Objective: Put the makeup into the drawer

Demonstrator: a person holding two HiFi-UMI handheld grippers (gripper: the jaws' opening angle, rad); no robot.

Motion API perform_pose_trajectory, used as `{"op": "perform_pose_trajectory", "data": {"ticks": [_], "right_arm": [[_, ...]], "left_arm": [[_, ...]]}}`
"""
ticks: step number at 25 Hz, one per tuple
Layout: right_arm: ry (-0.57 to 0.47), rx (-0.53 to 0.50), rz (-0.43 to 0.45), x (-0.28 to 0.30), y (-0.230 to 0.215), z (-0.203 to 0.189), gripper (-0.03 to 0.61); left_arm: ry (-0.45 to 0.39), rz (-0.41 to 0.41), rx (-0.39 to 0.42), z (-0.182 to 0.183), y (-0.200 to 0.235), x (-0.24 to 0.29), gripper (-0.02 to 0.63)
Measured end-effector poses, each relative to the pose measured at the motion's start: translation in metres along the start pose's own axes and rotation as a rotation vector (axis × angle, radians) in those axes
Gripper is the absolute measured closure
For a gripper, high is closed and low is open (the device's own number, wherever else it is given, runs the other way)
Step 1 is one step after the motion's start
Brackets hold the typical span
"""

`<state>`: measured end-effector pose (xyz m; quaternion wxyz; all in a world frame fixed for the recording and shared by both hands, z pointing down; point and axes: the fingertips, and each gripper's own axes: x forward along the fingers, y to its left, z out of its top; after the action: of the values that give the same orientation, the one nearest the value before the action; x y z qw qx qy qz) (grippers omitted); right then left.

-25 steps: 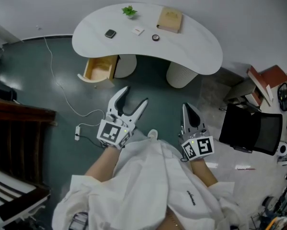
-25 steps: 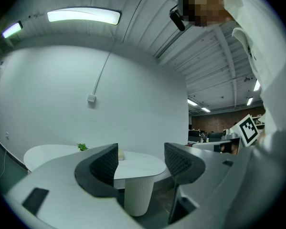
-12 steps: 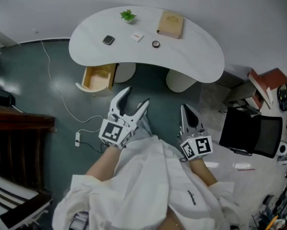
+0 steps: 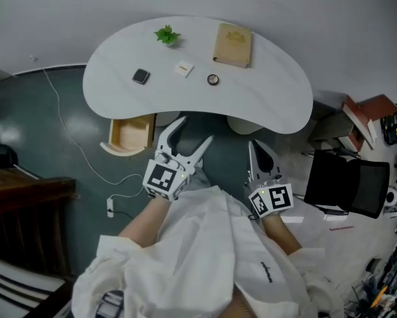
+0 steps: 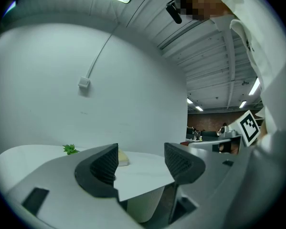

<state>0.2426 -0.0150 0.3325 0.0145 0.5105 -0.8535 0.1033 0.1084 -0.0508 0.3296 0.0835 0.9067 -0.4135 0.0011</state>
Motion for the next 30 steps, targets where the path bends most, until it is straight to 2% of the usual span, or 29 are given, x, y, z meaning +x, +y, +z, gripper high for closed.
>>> {"op": "perform_pose_trajectory", "data": {"ticks": [7,15,22,30], "right_arm": [[0.013,-0.004,-0.008,0.076,-0.01,0.006,0.561],[0.05,0.004,-0.036,0.132,-0.021,-0.004,0.561],[0.07,-0.002,-0.04,0.164,-0.035,-0.012,0.561],[0.107,0.002,-0.037,0.18,-0.061,-0.024,0.561]], "left_arm": [[0.025,-0.024,0.003,0.003,0.056,0.046,0.318],[0.067,-0.06,-0.013,-0.008,0.1,0.092,0.319],[0.084,-0.075,-0.009,-0.018,0.116,0.128,0.318],[0.134,-0.046,0.022,-0.042,0.123,0.16,0.318]]}}
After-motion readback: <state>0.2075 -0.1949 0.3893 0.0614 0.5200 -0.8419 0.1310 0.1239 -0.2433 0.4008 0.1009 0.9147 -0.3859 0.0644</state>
